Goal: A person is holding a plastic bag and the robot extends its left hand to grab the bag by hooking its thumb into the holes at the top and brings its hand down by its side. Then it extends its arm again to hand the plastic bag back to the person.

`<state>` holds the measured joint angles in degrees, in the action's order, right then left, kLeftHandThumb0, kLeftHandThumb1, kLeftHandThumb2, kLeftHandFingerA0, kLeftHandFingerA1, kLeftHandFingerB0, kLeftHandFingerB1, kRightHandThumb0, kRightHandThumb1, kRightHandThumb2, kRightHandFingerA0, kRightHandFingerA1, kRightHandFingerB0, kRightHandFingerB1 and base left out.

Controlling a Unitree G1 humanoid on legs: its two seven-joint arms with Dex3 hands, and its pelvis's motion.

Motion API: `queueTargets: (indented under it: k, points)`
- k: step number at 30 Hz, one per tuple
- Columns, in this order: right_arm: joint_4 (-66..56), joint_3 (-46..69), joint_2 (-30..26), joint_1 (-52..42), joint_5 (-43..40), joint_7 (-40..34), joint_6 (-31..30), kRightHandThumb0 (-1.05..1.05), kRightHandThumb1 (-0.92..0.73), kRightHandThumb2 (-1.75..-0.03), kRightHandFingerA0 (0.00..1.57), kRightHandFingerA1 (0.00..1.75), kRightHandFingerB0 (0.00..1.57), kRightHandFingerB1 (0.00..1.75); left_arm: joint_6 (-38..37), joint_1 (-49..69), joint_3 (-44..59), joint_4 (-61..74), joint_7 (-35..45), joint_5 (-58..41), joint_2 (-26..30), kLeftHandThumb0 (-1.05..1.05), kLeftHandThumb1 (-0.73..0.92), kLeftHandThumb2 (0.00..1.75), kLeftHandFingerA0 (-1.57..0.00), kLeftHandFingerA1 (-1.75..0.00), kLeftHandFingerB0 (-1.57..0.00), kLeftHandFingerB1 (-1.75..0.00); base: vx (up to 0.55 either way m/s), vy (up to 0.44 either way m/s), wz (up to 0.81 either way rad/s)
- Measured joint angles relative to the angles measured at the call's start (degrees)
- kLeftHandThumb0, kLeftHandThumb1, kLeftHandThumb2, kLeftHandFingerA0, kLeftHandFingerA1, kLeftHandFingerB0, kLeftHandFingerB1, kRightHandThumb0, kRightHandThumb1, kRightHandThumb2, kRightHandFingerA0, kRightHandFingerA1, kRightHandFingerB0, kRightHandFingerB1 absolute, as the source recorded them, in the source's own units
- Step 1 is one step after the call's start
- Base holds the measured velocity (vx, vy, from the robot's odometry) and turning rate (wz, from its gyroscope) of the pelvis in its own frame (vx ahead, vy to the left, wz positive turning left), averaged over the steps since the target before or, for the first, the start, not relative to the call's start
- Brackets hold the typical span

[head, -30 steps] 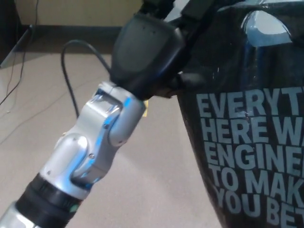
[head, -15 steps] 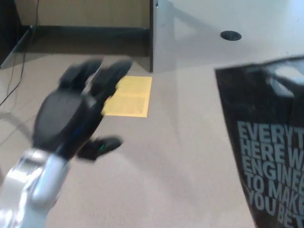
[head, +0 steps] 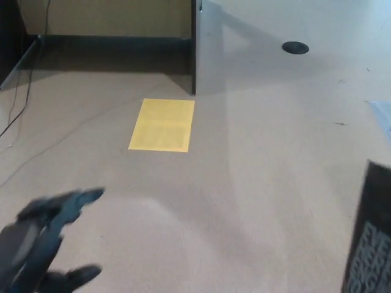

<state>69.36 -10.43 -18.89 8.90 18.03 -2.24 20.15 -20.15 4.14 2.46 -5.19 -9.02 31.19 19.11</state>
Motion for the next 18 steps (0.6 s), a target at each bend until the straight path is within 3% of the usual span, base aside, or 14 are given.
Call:
queueTargets:
  k: [18]
  points:
    - [0.5, -0.3, 0.0, -0.1, 0.1, 0.4, 0.0, -0.32, -0.65, -0.60, 0.71, 0.48, 0.63, 0.42, -15.7, 6.1, 2.6, -37.2, -14.6, -0.9, 0.8, -0.38, 0.43, 0.63, -0.35, -0.44, -0.37, -0.39, 0.00, 0.000, 0.00]
